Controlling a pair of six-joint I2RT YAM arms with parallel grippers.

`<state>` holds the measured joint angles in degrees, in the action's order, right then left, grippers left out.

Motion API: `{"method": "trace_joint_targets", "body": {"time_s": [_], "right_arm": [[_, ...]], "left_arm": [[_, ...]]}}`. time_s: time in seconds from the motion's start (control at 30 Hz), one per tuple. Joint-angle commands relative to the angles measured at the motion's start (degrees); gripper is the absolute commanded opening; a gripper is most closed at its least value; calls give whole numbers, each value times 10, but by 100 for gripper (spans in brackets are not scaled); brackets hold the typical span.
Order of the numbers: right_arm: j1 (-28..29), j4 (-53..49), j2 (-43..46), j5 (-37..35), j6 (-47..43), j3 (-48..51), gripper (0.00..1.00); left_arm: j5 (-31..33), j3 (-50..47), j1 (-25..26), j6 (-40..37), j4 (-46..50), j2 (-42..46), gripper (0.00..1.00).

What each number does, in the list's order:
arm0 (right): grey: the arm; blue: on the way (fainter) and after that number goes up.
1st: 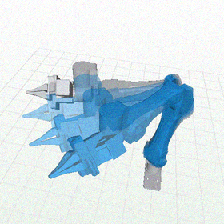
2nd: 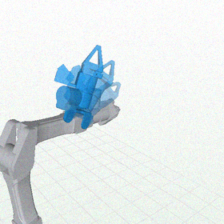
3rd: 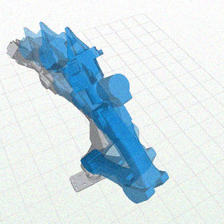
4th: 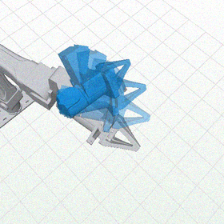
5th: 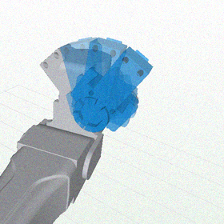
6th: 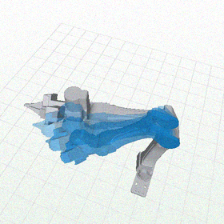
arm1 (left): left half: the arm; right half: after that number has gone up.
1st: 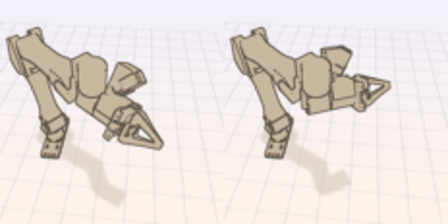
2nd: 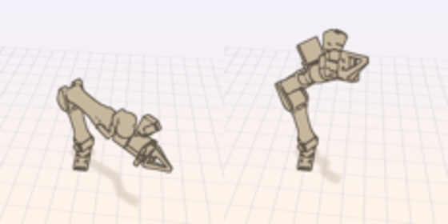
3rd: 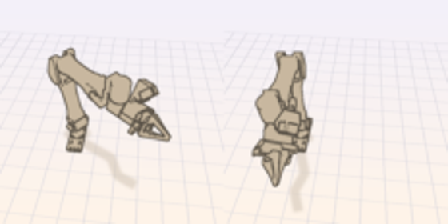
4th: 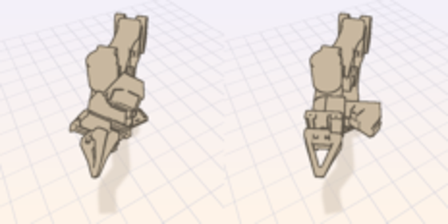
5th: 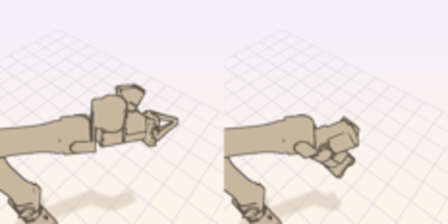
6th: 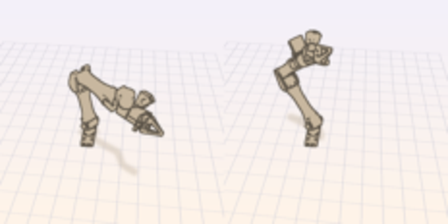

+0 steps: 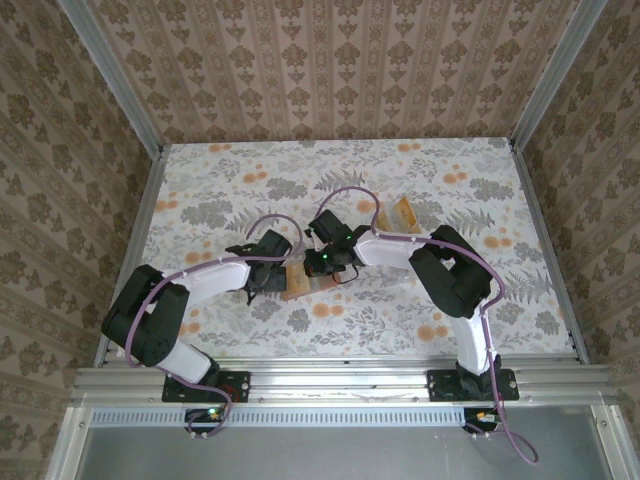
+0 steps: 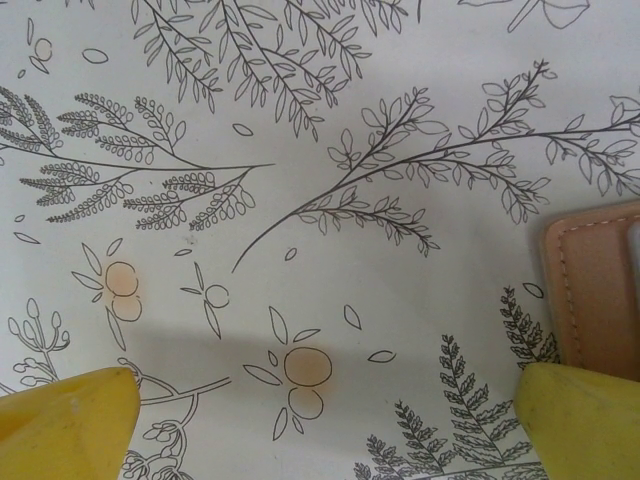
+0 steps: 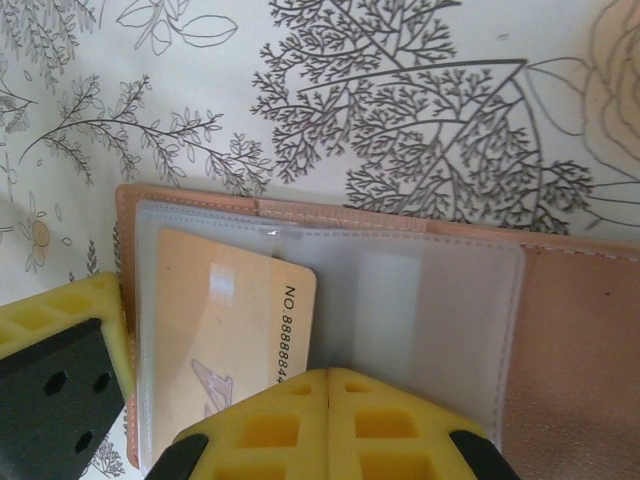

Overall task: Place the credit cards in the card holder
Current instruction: Insert the credit card into the card slot.

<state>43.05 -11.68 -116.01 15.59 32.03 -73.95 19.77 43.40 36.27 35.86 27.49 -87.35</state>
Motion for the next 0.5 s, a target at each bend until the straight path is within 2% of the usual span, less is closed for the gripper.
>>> {"method": "trace_joint_targets", "body": {"time_s": [0.0,0.23,0.47], "right_arm": [[10,16,-12,29,15,-15,1],[9,7,0,17,11,-12,3],[-22,16,48,-1,7,39,7]], "left_arm": [[-5,-1,-6,-10,-32,-30,100],[-4,16,-8,-22,-20,-23,100],[-6,21,-33,-24,4,14,100]]}}
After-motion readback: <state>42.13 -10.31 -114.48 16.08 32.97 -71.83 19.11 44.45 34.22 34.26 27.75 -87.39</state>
